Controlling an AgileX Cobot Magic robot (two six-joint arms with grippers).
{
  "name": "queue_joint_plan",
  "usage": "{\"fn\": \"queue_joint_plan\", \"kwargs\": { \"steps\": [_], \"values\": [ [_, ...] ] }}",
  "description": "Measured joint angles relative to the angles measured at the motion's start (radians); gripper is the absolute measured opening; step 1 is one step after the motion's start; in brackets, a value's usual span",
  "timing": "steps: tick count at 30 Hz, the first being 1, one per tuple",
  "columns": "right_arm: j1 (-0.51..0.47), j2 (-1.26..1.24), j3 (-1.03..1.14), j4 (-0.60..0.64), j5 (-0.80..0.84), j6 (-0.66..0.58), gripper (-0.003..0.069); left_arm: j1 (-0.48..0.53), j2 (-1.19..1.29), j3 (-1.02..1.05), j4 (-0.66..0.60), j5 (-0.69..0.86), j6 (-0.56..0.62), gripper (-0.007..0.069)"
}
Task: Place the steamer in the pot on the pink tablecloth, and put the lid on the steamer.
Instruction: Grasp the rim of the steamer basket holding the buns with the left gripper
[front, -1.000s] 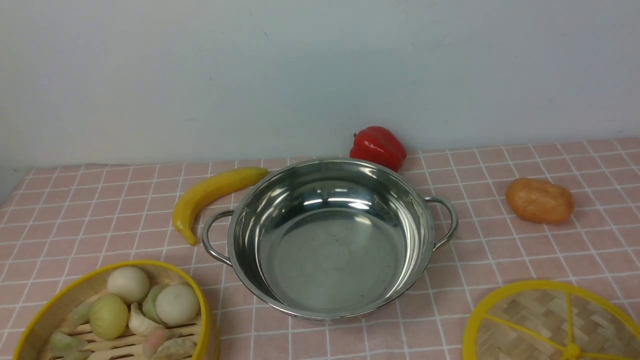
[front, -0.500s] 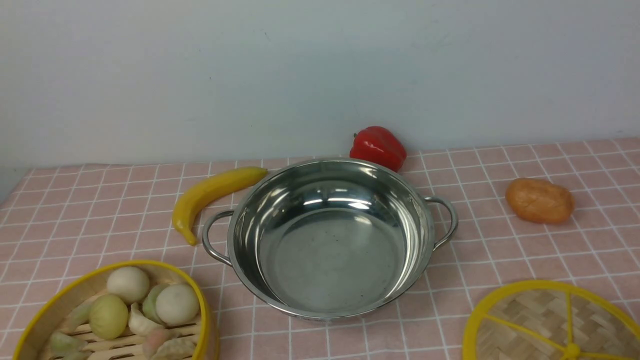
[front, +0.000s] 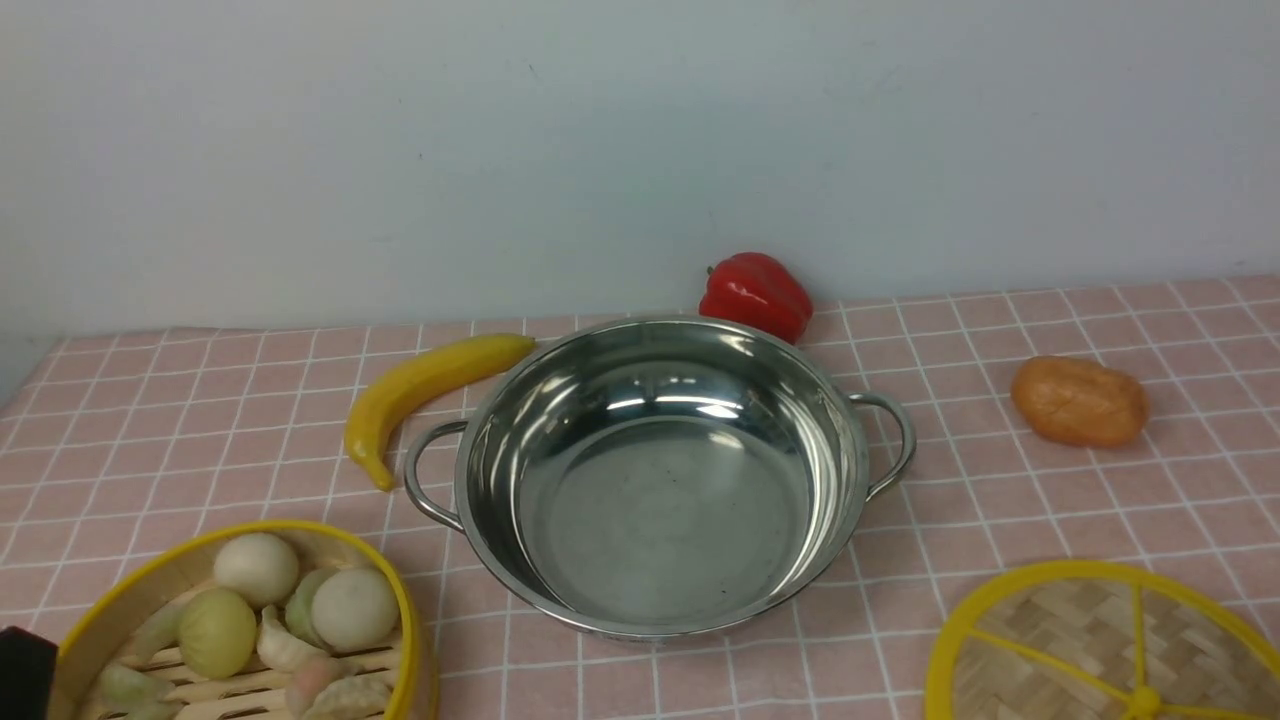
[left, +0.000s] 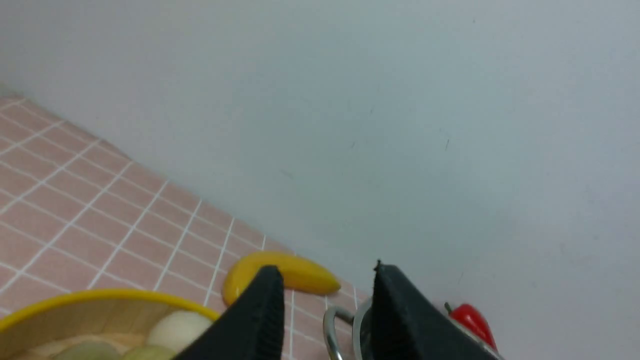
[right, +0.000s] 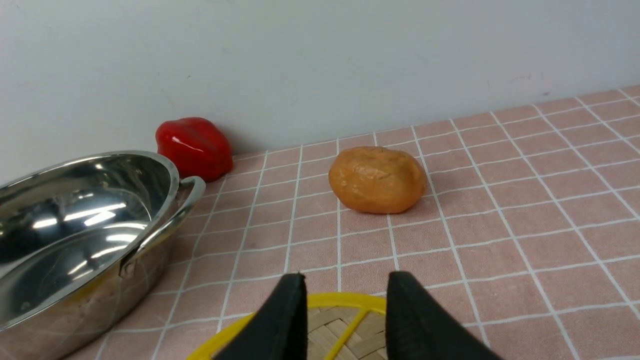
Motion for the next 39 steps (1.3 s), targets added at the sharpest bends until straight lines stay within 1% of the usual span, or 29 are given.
{"fn": "queue_joint_plan", "kwargs": {
  "steps": [3,6,7,9,10,11,12,15,16,17,18,19,20,21,23,24,26,29,32,35,39],
  "values": [
    [0.000,0.000,0.000,0.000,0.000,0.000,0.0243,0.000,0.000,0.000,-0.015,-0.020,-0.015,0.0243],
    [0.000,0.000,0.000,0.000,0.000,0.000,0.0243,0.000,0.000,-0.008,-0.030,-0.004,-0.032,0.0243],
    [0.000,0.000,0.000,0.000,0.000,0.000,0.0243,0.000,0.000,-0.048,-0.034,0.062,-0.032,0.0243],
    [0.000,0.000,0.000,0.000,0.000,0.000,0.0243,0.000,-0.001,-0.102,-0.016,0.130,-0.009,0.0243],
    [0.000,0.000,0.000,0.000,0.000,0.000,0.0243,0.000,0.010,-0.164,0.012,0.215,0.036,0.0243],
    [0.000,0.000,0.000,0.000,0.000,0.000,0.0243,0.000,0.013,-0.175,0.017,0.215,0.045,0.0243],
    [0.000,0.000,0.000,0.000,0.000,0.000,0.0243,0.000,0.053,-0.280,0.061,0.352,0.140,0.0243],
    [0.000,0.000,0.000,0.000,0.000,0.000,0.0243,0.000,0.142,-0.443,0.095,0.554,0.314,0.0243],
    [0.000,0.000,0.000,0.000,0.000,0.000,0.0243,0.000,0.151,-0.454,0.097,0.570,0.327,0.0243],
    [0.000,0.000,0.000,0.000,0.000,0.000,0.0243,0.000,0.238,-0.547,0.111,0.720,0.450,0.0243],
    [0.000,0.000,0.000,0.000,0.000,0.000,0.0243,0.000,0.286,-0.593,0.117,0.807,0.519,0.0243],
    [0.000,0.000,0.000,0.000,0.000,0.000,0.0243,0.000,0.306,-0.610,0.119,0.843,0.548,0.0243],
    [0.000,0.000,0.000,0.000,0.000,0.000,0.0243,0.000,0.397,-0.671,0.136,1.017,0.688,0.0243],
    [0.000,0.000,0.000,0.000,0.000,0.000,0.0243,0.000,0.407,-0.680,0.141,1.032,0.702,0.0243],
    [0.000,0.000,0.000,0.000,0.000,0.000,0.0243,0.000,0.504,-0.702,0.171,1.120,0.814,0.0243],
    [0.000,0.000,0.000,0.000,0.000,0.000,0.0243,0.000,0.542,-0.705,0.186,1.140,0.860,0.0243],
    [0.000,0.000,0.000,0.000,0.000,0.000,0.0243,0.000,0.626,-0.706,0.227,1.156,0.903,0.0243],
    [0.000,0.000,0.000,0.000,0.000,0.000,0.0243,0.000,0.736,-0.706,0.274,1.158,0.900,0.0243],
    [0.000,0.000,0.000,0.000,0.000,0.000,0.0243,0.000,0.829,-0.706,0.291,1.158,0.887,0.0246],
    [0.000,0.000,0.000,0.000,0.000,0.000,0.0243,-0.001,0.948,-0.706,0.291,1.166,0.905,0.0277],
    [0.000,0.000,0.000,0.000,0.000,0.000,0.0243,-0.036,1.067,-0.706,0.297,1.140,0.935,0.0332]
  ]
}}
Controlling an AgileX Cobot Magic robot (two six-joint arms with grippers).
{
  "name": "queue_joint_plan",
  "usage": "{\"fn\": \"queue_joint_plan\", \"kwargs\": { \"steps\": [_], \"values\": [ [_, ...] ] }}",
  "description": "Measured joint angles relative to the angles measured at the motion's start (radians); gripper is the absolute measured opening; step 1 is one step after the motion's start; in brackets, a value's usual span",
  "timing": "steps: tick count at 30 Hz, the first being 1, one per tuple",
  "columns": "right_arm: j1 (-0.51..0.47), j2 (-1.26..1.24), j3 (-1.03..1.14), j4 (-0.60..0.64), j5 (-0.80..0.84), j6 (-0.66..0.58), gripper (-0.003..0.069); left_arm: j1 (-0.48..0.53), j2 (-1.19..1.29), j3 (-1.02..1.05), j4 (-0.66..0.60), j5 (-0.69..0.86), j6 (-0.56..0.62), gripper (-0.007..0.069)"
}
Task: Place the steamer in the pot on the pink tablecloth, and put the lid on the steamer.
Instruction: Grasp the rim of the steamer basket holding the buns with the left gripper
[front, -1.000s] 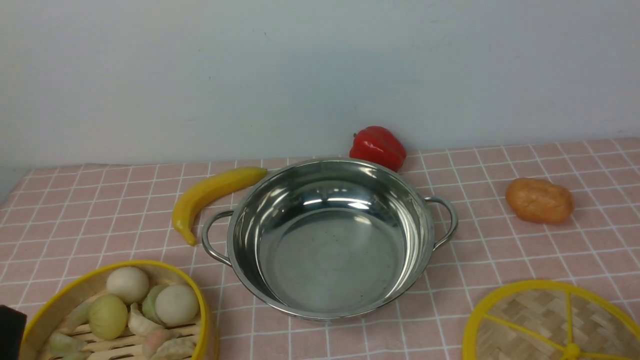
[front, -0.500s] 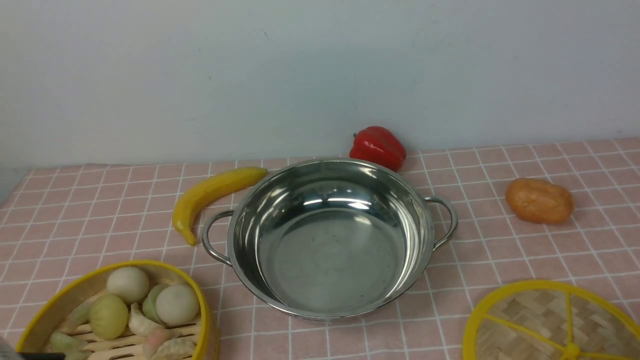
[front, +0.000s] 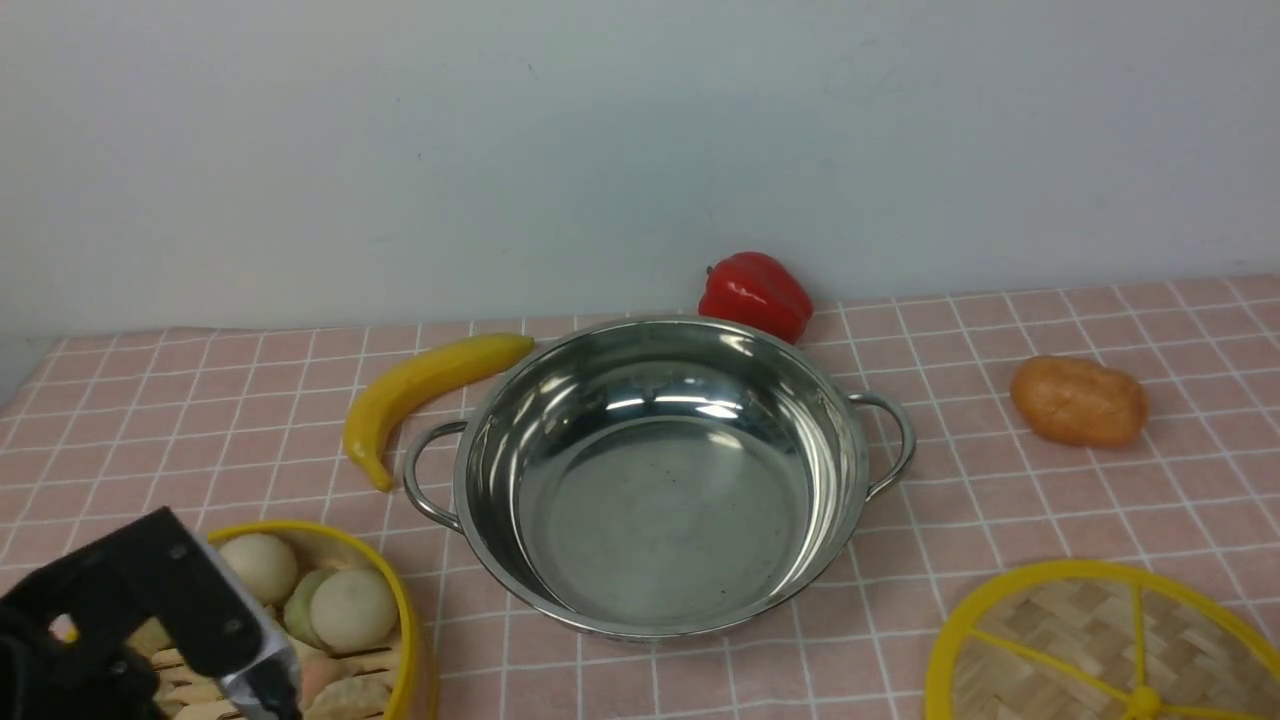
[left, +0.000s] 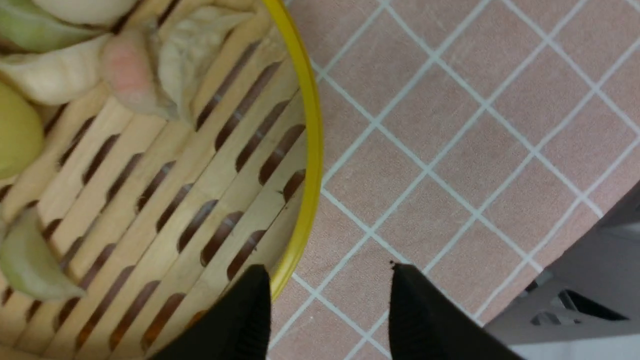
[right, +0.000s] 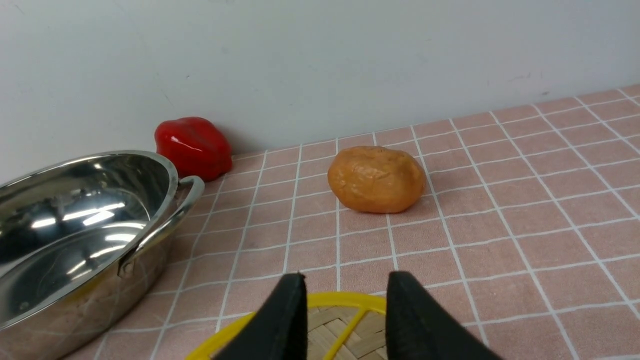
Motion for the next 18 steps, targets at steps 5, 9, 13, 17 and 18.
{"fn": "queue_joint_plan", "kwargs": {
  "steps": [5,9,13,17,18],
  "values": [
    [0.000,0.000,0.000,0.000,0.000,0.000,0.0243,-0.078,0.150,0.000,0.053,-0.020,0.023,0.0409],
    [0.000,0.000,0.000,0.000,0.000,0.000,0.0243,-0.098,0.258,0.000,0.082,-0.063,0.024,0.0419],
    [0.000,0.000,0.000,0.000,0.000,0.000,0.0243,-0.098,0.334,0.000,0.086,-0.135,0.024,0.0419],
    [0.000,0.000,0.000,0.000,0.000,0.000,0.0243,-0.098,0.425,0.000,0.086,-0.186,0.024,0.0419],
    [0.000,0.000,0.000,0.000,0.000,0.000,0.0243,-0.098,0.449,0.000,0.086,-0.189,0.024,0.0419]
  ]
}}
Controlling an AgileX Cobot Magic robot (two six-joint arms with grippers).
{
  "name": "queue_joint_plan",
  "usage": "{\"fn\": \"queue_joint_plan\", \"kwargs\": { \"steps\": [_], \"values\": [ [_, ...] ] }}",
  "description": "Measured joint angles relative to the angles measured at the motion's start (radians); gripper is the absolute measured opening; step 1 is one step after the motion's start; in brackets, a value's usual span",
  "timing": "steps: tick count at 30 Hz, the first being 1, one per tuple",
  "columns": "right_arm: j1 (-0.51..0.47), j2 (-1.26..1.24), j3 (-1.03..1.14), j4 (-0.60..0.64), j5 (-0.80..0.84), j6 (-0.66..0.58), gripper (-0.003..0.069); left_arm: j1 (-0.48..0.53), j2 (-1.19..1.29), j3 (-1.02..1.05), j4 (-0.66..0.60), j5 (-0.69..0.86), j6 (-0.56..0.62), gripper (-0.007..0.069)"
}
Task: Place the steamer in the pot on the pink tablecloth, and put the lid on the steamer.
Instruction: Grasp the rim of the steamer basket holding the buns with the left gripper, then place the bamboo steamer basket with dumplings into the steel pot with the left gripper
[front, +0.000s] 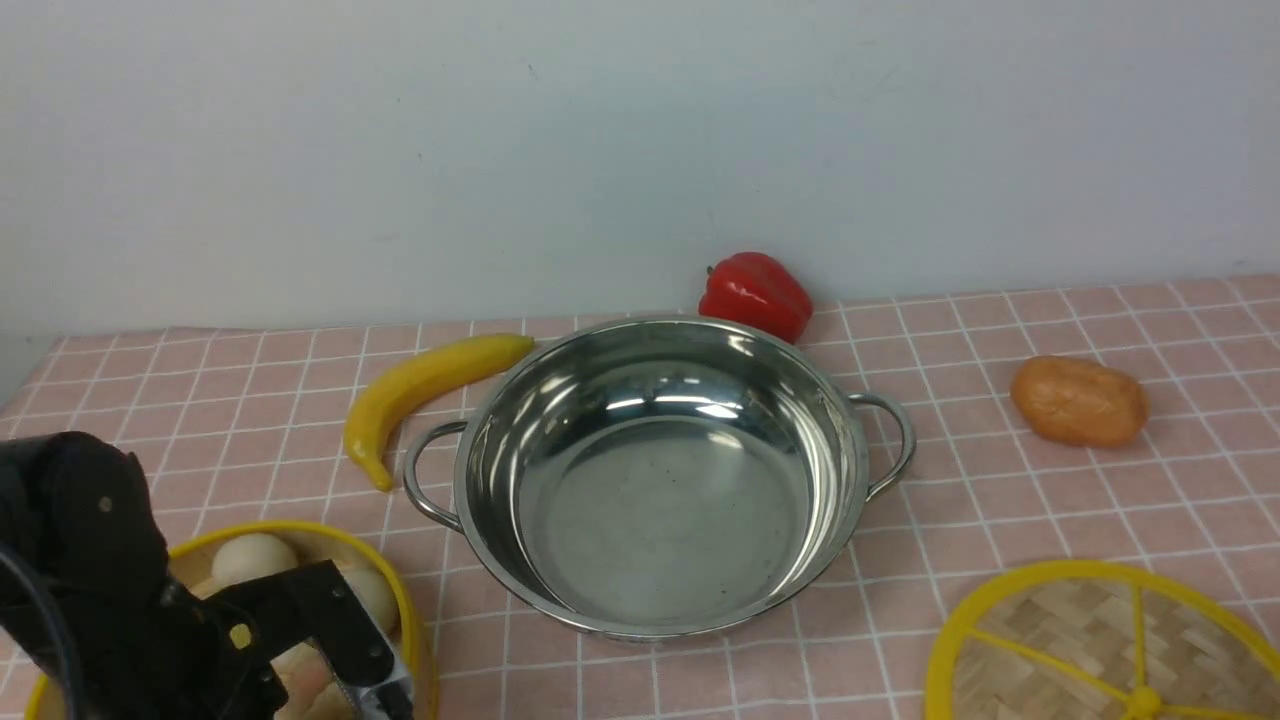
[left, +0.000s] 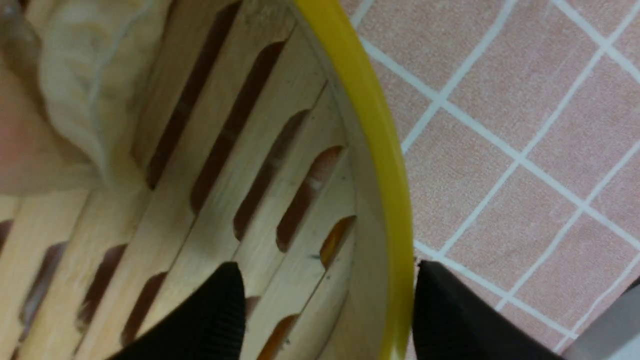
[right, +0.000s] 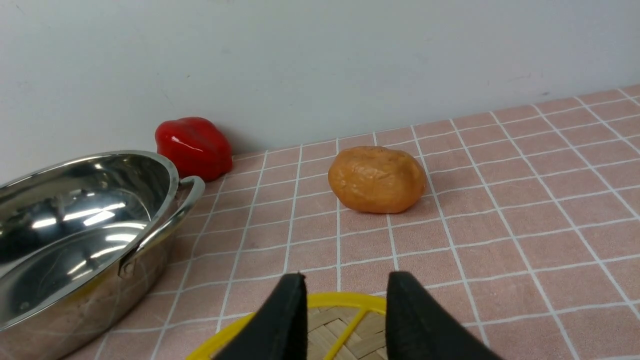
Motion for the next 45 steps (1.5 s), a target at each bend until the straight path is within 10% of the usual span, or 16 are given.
{"fn": "queue_joint_plan", "kwargs": {
  "steps": [6,9,14,23,32,45],
  "values": [
    [0.000,0.000,0.000,0.000,0.000,0.000,0.0243,0.000,0.080,-0.011,-0.009,0.007,-0.038,0.0347],
    [0.000,0.000,0.000,0.000,0.000,0.000,0.0243,-0.002,0.082,-0.014,-0.007,0.046,-0.058,0.0101],
    [0.000,0.000,0.000,0.000,0.000,0.000,0.0243,-0.007,-0.002,-0.057,0.126,0.098,-0.093,0.0029],
    [0.000,0.000,0.000,0.000,0.000,0.000,0.0243,-0.006,-0.218,-0.143,0.244,0.190,-0.097,0.0032],
    [0.000,0.000,0.000,0.000,0.000,0.000,0.0243,-0.021,-0.293,-0.329,0.076,0.253,0.096,0.0032],
    [0.000,0.000,0.000,0.000,0.000,0.000,0.0243,-0.459,0.060,-0.729,0.122,0.256,-0.127,0.0032]
  ]
}}
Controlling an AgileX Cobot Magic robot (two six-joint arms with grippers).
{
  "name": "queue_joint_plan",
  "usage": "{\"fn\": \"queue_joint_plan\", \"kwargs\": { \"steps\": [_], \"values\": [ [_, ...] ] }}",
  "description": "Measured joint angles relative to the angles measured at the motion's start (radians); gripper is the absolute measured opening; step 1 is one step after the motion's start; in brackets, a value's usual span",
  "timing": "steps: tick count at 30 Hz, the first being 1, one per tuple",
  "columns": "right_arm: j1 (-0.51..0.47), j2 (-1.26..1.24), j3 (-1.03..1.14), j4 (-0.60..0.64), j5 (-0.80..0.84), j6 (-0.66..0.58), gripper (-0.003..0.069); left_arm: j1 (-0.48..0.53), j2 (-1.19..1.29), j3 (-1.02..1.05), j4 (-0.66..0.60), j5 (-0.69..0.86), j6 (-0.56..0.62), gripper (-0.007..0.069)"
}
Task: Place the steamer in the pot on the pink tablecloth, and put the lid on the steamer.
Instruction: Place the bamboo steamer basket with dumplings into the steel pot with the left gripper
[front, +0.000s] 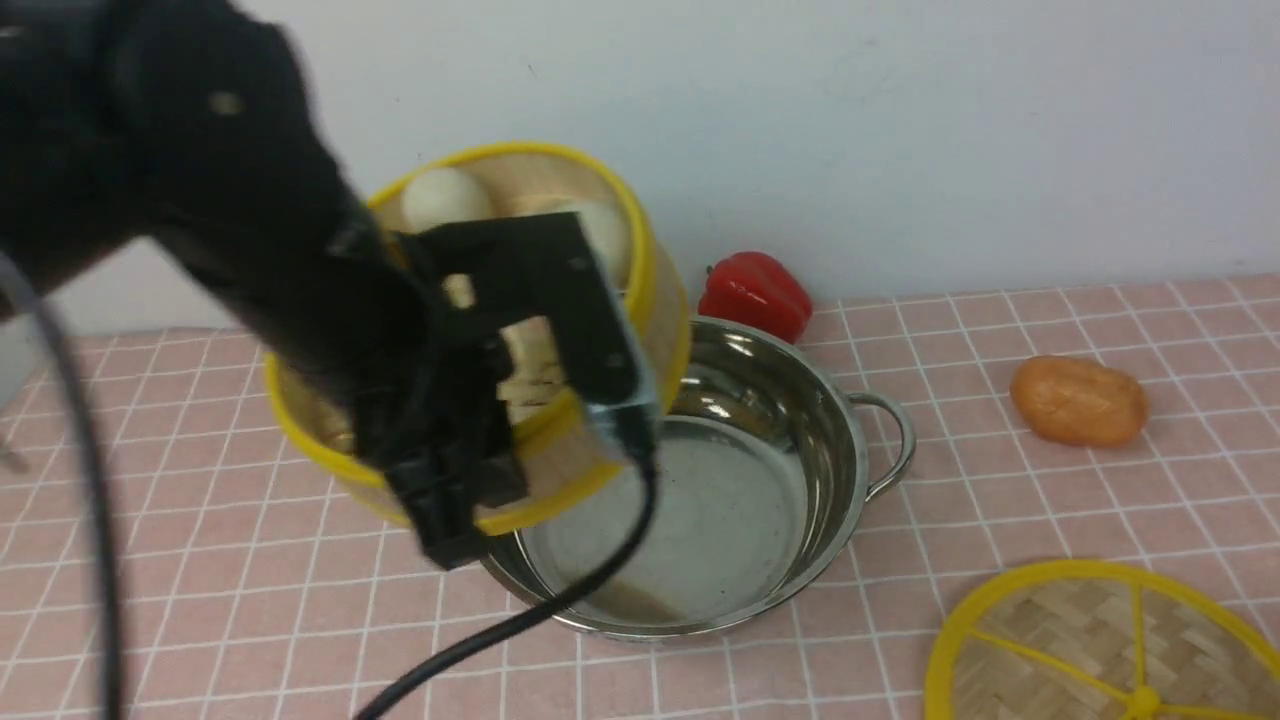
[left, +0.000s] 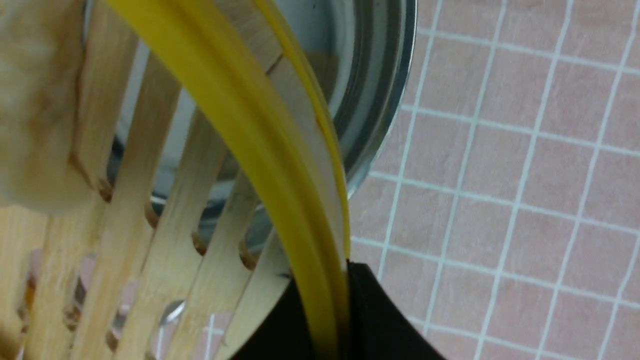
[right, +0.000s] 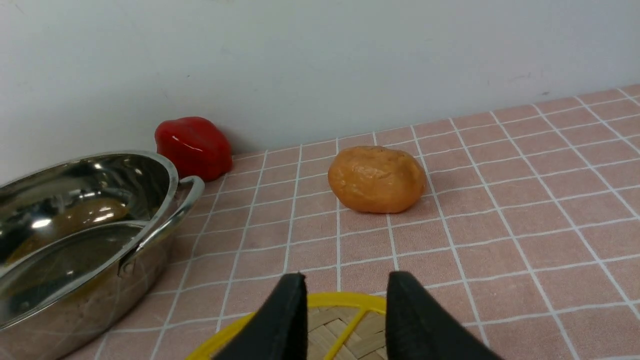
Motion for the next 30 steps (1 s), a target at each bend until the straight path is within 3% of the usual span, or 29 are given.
{"fn": "queue_joint_plan", "kwargs": {
  "steps": [8,30],
  "values": [
    [0.000,0.000,0.000,0.000,0.000,0.000,0.0243,-0.100,0.285,-0.195,0.107,-0.011,-0.113,0.0032],
    [0.000,0.000,0.000,0.000,0.000,0.000,0.0243,-0.104,0.450,-0.223,-0.045,-0.008,-0.134,0.0032]
  ]
}}
